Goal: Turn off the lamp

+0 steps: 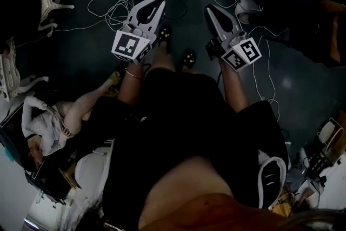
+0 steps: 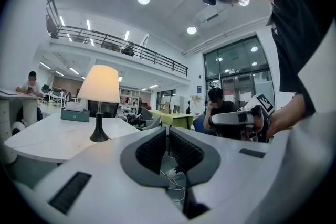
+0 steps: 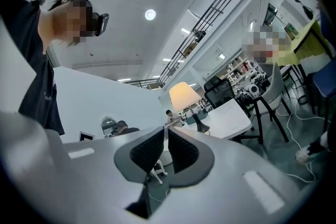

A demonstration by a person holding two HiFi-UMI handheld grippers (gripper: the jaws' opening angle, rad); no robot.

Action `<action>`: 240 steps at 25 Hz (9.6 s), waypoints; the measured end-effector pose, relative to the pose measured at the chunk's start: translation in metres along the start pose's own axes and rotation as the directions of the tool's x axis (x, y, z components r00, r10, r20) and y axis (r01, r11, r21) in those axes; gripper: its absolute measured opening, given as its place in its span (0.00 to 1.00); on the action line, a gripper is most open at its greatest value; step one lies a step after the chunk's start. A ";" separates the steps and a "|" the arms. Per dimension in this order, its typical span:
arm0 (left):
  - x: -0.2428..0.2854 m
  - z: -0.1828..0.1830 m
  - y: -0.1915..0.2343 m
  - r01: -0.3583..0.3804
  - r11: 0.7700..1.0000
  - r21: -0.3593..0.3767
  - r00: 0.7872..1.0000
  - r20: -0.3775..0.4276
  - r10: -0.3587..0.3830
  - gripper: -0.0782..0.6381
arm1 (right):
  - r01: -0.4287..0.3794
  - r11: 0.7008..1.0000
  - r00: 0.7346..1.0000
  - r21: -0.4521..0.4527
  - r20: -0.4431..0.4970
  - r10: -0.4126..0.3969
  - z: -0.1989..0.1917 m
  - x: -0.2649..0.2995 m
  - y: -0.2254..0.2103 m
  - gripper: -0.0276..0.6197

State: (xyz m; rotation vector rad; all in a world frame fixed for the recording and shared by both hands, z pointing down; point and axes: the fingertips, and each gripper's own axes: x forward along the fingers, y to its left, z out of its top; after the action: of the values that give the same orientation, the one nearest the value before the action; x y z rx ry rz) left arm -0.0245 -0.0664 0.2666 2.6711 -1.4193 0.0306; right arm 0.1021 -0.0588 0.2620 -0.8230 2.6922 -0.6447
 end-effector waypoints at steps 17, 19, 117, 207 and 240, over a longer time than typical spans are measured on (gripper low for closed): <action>0.095 -0.067 0.079 0.116 0.988 -0.106 0.989 -0.083 -0.125 0.12 | 0.123 0.992 0.992 0.031 0.001 -0.123 -0.016 0.057 -0.061 0.05; 0.106 -0.082 0.087 0.117 0.986 -0.119 0.986 -0.109 -0.130 0.12 | 0.139 0.989 0.990 0.042 0.004 -0.139 -0.019 0.059 -0.066 0.05; 0.134 -0.103 0.155 0.289 0.927 -0.238 0.957 0.042 -0.288 0.17 | 0.000 0.992 0.938 -0.123 -0.343 -0.042 -0.189 0.201 -0.140 0.06; 0.108 -0.162 0.086 0.443 0.889 -0.115 0.892 -0.047 -0.450 0.13 | -0.001 0.988 0.999 0.158 0.045 -0.006 -0.109 0.166 -0.138 0.24; 0.107 -0.168 0.082 0.460 0.884 -0.086 0.878 -0.101 -0.467 0.13 | -0.018 0.988 0.999 0.155 0.051 0.011 -0.112 0.165 -0.136 0.21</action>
State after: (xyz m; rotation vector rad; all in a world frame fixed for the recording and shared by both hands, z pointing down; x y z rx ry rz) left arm -0.0260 -0.1816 0.4490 2.8278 -0.7030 0.1002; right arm -0.0079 -0.2171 0.4071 -0.7680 2.5621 -0.8079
